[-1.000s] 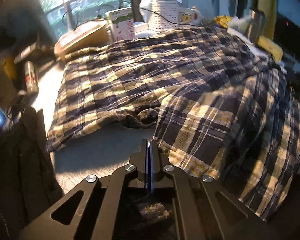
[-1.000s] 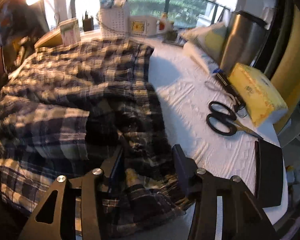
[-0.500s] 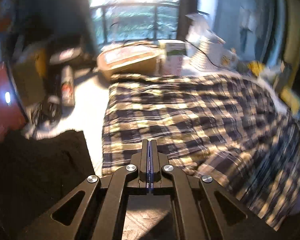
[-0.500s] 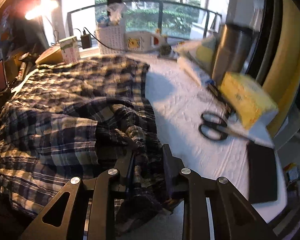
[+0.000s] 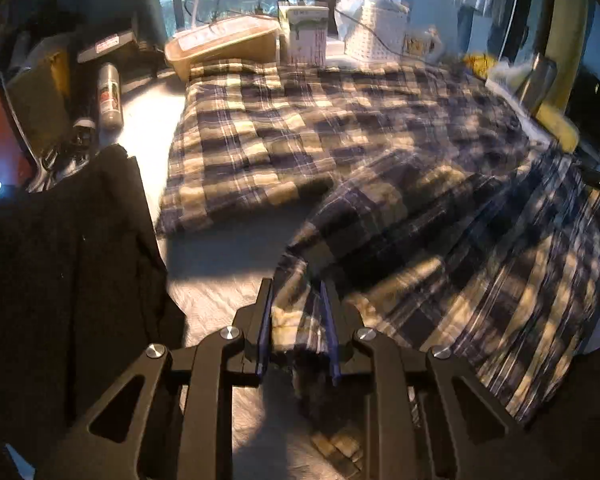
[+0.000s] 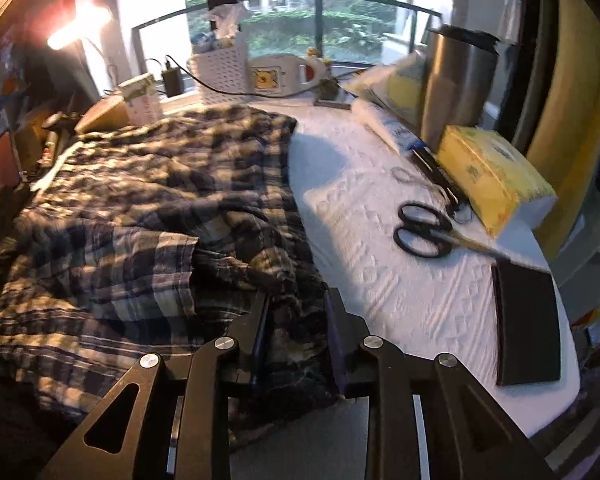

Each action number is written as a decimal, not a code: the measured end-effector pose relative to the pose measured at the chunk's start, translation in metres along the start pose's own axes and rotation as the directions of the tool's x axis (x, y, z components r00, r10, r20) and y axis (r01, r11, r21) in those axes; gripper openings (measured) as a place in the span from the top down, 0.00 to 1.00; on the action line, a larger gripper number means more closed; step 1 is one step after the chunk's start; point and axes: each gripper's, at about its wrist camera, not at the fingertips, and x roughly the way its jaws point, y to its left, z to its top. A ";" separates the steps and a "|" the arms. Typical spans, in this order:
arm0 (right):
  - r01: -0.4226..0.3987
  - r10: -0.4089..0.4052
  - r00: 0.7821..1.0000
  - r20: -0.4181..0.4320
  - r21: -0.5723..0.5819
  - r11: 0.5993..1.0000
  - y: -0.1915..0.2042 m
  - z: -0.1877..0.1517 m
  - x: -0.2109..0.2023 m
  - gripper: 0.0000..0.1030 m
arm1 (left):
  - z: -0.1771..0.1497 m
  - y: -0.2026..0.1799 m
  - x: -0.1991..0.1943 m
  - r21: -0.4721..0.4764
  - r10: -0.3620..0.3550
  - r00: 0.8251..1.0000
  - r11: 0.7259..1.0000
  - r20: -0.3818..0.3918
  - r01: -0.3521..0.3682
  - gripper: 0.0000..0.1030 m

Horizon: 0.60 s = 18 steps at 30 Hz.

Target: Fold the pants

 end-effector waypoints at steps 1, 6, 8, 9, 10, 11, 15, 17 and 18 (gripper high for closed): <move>-0.002 0.002 1.000 0.018 -0.011 1.000 -0.001 0.007 -0.005 0.58 | 0.004 0.002 -0.003 0.003 0.011 1.000 1.000 0.000 -0.011 0.79; -0.072 0.072 0.988 0.138 -0.009 0.997 -0.021 0.063 -0.014 0.11 | 0.036 0.025 -0.022 -0.026 -0.004 0.997 1.000 0.073 0.005 0.68; -0.061 0.065 0.989 0.133 -0.040 0.997 -0.023 0.091 0.008 0.11 | 0.050 0.037 -0.018 -0.058 0.010 0.995 0.998 0.102 -0.005 0.56; -0.063 0.068 0.990 0.120 -0.048 0.997 -0.024 0.103 0.022 0.11 | 0.057 0.041 -0.013 -0.070 0.019 0.995 0.997 0.101 -0.012 0.55; -0.095 0.099 0.991 0.089 -0.043 0.995 -0.026 0.121 0.045 0.12 | 0.064 0.044 -0.007 -0.080 0.021 0.995 0.997 0.095 -0.013 0.55; -0.124 0.126 0.990 0.065 -0.031 0.992 -0.025 0.132 0.061 0.14 | 0.070 0.047 0.002 -0.090 0.019 0.996 0.996 0.090 -0.011 0.55; -0.204 0.203 0.978 -0.042 -0.024 0.979 -0.018 0.169 0.135 0.23 | 0.082 0.042 0.021 -0.100 -0.002 0.997 0.995 0.081 0.010 0.55; -0.235 0.233 0.968 -0.092 -0.014 0.972 -0.014 0.175 0.165 0.28 | 0.086 0.036 0.025 -0.088 -0.018 0.996 0.996 0.084 0.026 0.55; -0.256 0.253 0.960 -0.119 -0.011 0.967 -0.011 0.176 0.177 0.36 | 0.087 0.035 0.026 -0.084 -0.023 0.996 0.996 0.084 0.030 0.55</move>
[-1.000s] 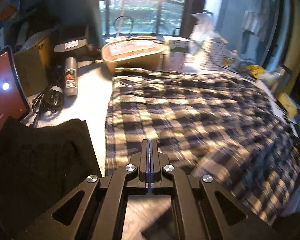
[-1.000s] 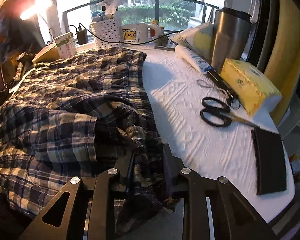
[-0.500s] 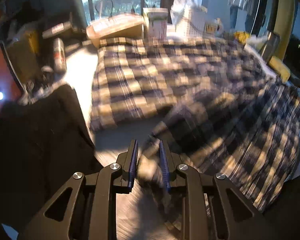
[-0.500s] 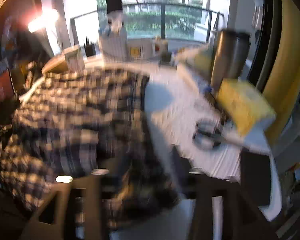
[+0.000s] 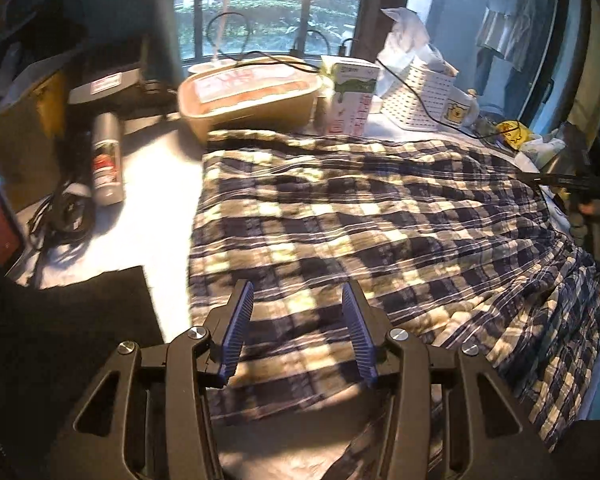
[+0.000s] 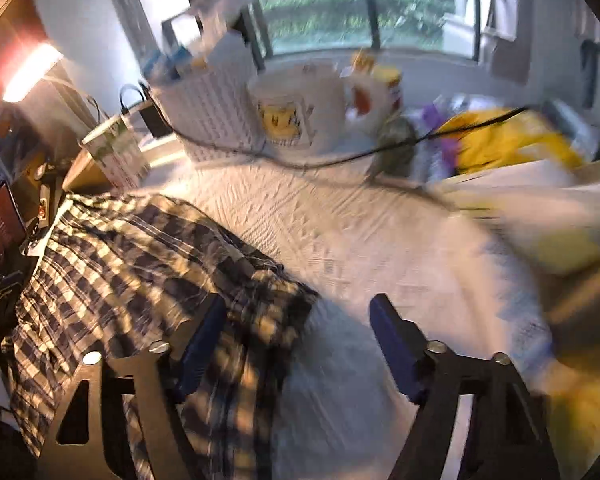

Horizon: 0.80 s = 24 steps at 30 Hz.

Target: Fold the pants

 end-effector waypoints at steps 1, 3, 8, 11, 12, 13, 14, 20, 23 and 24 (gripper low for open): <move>-0.018 0.018 1.000 -0.017 0.001 1.000 0.001 0.001 0.008 0.49 | 0.002 -0.002 0.002 0.002 -0.004 1.000 1.000 -0.003 0.004 0.55; -0.042 0.042 0.999 -0.020 -0.025 0.999 0.008 0.002 0.016 0.74 | 0.004 -0.003 0.007 0.006 -0.007 1.000 1.000 -0.015 0.007 0.55; 0.157 -0.154 0.987 0.054 -0.050 0.986 0.015 0.015 0.010 0.77 | 0.013 -0.003 0.012 0.030 0.000 1.000 1.000 -0.026 0.001 0.55; 0.278 -0.274 0.959 0.066 -0.063 0.958 0.013 0.026 0.014 0.77 | 0.017 -0.003 0.007 0.041 0.008 1.000 0.999 -0.015 -0.008 0.55; 0.296 -0.292 0.954 0.063 -0.061 0.953 0.011 0.028 0.018 0.77 | 0.017 -0.004 0.005 0.046 0.007 1.000 0.999 -0.009 -0.006 0.55; 0.307 -0.304 0.951 0.050 -0.052 0.950 0.010 0.028 0.023 0.76 | 0.017 -0.004 0.001 0.051 0.006 1.000 0.999 -0.004 -0.006 0.55; 0.308 -0.306 0.951 0.042 -0.045 0.950 0.008 0.027 0.025 0.75 | 0.015 -0.006 -0.002 0.057 0.005 1.000 0.998 0.000 -0.005 0.55; 0.313 -0.308 0.948 0.075 -0.073 0.947 0.029 0.002 -0.015 0.24 | -0.017 -0.025 -0.024 0.077 -0.004 1.000 0.997 -0.003 0.004 0.55; 0.315 -0.301 0.947 0.111 -0.132 0.940 0.045 -0.027 -0.053 0.22 | -0.036 -0.040 -0.033 0.090 -0.017 1.000 0.996 -0.015 0.018 0.55; 0.306 -0.291 0.949 0.118 -0.140 0.942 0.052 -0.038 -0.063 0.22 | -0.045 -0.044 -0.036 0.093 -0.028 0.999 0.995 -0.016 0.030 0.55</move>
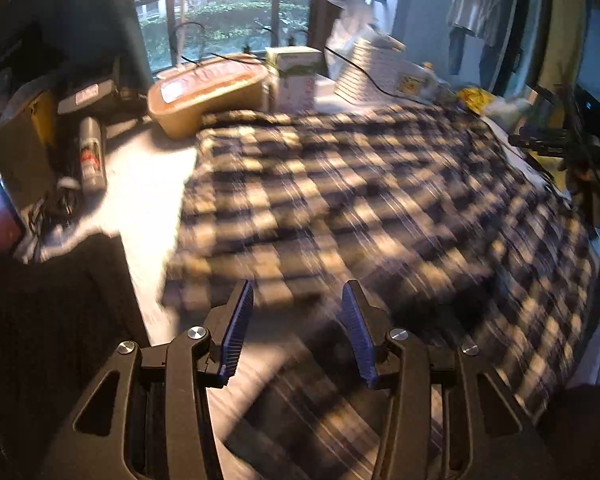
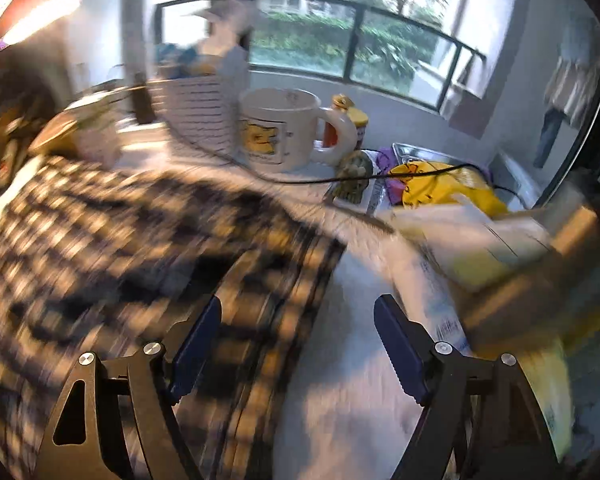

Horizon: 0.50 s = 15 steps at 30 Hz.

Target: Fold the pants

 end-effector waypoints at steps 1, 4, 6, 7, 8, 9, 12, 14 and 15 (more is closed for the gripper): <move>-0.038 0.038 0.999 0.006 0.006 0.999 0.007 -0.017 -0.020 0.22 | -0.006 -0.005 -0.003 0.003 -0.007 1.000 1.000 0.005 0.007 0.55; -0.170 0.170 0.984 0.045 0.014 0.985 0.028 -0.058 -0.063 0.22 | -0.030 -0.024 -0.015 0.017 -0.032 0.999 0.999 0.020 0.031 0.55; -0.209 0.208 0.975 0.074 0.004 0.978 0.050 -0.095 -0.087 0.24 | -0.042 -0.035 -0.024 0.023 -0.058 0.998 0.998 0.028 0.057 0.55; -0.197 0.197 0.979 0.061 -0.004 0.980 0.058 -0.108 -0.091 0.39 | -0.045 -0.040 -0.028 0.026 -0.069 0.997 0.997 0.032 0.069 0.55; -0.180 0.180 0.983 0.039 -0.009 0.984 0.062 -0.120 -0.089 0.51 | -0.051 -0.047 -0.032 0.038 -0.088 0.995 0.996 0.036 0.087 0.55; -0.161 0.161 0.987 0.002 -0.004 0.987 0.066 -0.130 -0.086 0.65 | -0.055 -0.052 -0.035 0.051 -0.102 0.994 0.994 0.039 0.100 0.55; -0.100 0.101 0.995 -0.014 0.040 0.994 0.068 -0.161 -0.085 0.66 | -0.070 -0.066 -0.042 0.078 -0.130 0.991 0.989 0.025 0.128 0.55; -0.079 0.080 0.997 -0.004 0.070 0.994 0.066 -0.171 -0.095 0.66 | -0.079 -0.076 -0.044 0.096 -0.134 0.991 0.986 0.000 0.133 0.55; -0.071 0.070 0.998 0.005 0.086 0.994 0.065 -0.175 -0.101 0.66 | -0.084 -0.079 -0.047 0.104 -0.132 0.991 0.986 -0.003 0.132 0.55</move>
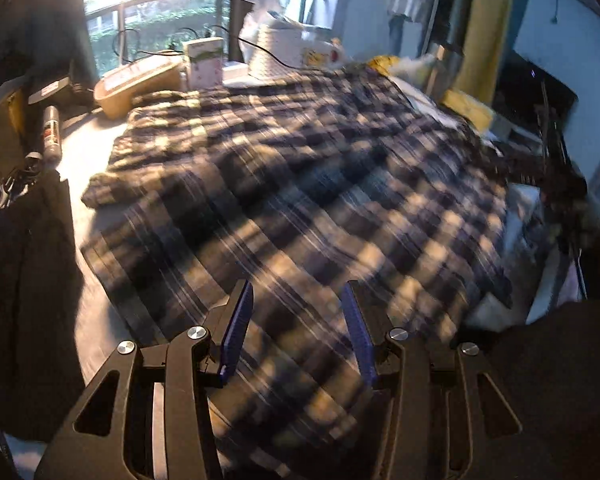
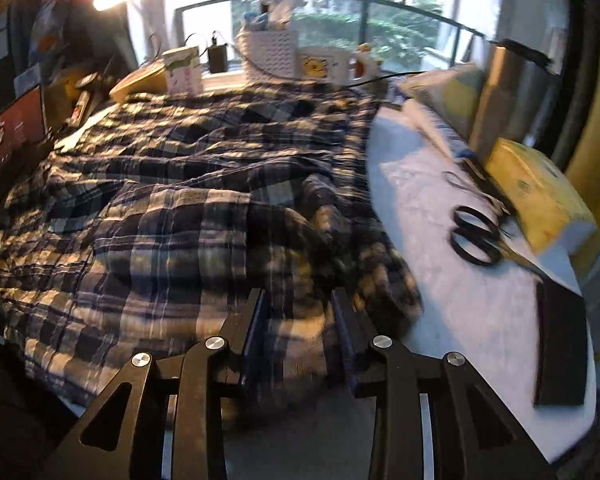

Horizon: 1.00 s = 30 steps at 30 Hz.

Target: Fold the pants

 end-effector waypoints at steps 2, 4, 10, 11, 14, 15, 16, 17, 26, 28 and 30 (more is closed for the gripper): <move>0.012 -0.012 1.000 0.006 0.019 1.000 -0.005 -0.008 -0.010 0.66 | -0.009 -0.009 -0.006 0.018 0.006 1.000 1.000 -0.003 -0.006 0.55; 0.034 -0.034 0.999 0.014 0.028 0.999 -0.008 -0.011 -0.019 0.66 | -0.018 -0.014 -0.012 0.037 -0.001 1.000 0.999 -0.012 0.001 0.55; 0.040 -0.044 0.997 0.061 0.074 0.996 -0.016 -0.026 -0.049 0.66 | -0.043 -0.025 -0.012 0.066 -0.001 0.998 0.998 -0.057 0.005 0.42; 0.037 -0.042 0.997 0.063 0.079 0.996 -0.015 -0.027 -0.050 0.66 | -0.043 -0.029 -0.012 0.078 -0.001 0.999 0.997 -0.047 0.004 0.36; 0.030 -0.036 0.997 0.064 0.091 0.995 -0.008 -0.028 -0.049 0.65 | -0.039 -0.047 -0.009 0.136 -0.022 1.000 0.990 -0.019 0.025 0.27; 0.026 -0.032 0.997 0.064 0.090 0.996 -0.005 -0.028 -0.049 0.63 | -0.037 -0.052 -0.004 0.154 -0.024 0.999 0.988 -0.029 0.028 0.27; 0.022 -0.028 0.997 0.066 0.087 0.996 -0.002 -0.027 -0.049 0.53 | -0.036 -0.054 0.002 0.167 -0.015 0.999 0.986 -0.046 0.023 0.27; 0.015 -0.021 0.997 0.071 0.079 0.997 0.002 -0.027 -0.049 0.46 | -0.033 -0.056 0.010 0.174 0.005 0.998 0.985 -0.069 0.007 0.27; 0.004 -0.007 0.996 0.090 0.025 1.000 0.014 -0.028 -0.056 0.32 | -0.031 -0.060 0.019 0.212 0.040 0.998 0.977 -0.042 -0.031 0.43; 0.012 -0.014 0.996 0.092 0.024 1.000 0.012 -0.029 -0.057 0.32 | -0.033 -0.063 0.015 0.223 0.012 0.999 0.975 -0.036 -0.004 0.65; 0.025 -0.028 0.995 0.092 0.037 0.999 0.008 -0.030 -0.057 0.32 | -0.032 -0.063 0.012 0.207 -0.018 0.999 0.978 -0.039 0.026 0.89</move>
